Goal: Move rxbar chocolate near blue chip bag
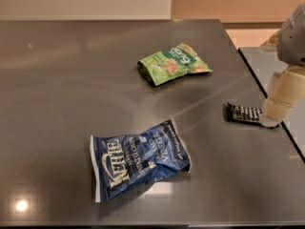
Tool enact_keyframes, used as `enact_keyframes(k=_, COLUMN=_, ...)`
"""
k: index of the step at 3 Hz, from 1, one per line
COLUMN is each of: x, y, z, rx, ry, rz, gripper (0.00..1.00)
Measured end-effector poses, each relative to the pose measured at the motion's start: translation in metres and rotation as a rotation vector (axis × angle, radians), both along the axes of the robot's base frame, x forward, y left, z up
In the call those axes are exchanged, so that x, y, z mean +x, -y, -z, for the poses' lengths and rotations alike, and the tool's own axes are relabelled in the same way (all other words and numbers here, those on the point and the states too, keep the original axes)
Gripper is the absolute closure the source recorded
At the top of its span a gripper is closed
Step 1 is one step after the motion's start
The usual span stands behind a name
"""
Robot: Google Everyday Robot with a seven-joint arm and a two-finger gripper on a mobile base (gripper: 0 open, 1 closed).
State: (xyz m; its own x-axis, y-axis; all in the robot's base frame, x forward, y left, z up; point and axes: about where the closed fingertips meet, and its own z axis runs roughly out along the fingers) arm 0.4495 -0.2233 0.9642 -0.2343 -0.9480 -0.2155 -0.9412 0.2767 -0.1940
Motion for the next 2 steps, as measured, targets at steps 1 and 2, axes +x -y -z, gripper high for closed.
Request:
enact_keyframes(k=1, x=0.016, y=0.012, z=0.021, rx=0.035, ry=-0.051, rz=0.01, gripper=0.0)
enact_keyframes(k=2, x=0.026, y=0.021, z=0.041, rx=0.056, ry=-0.077, rz=0.012, gripper=0.0)
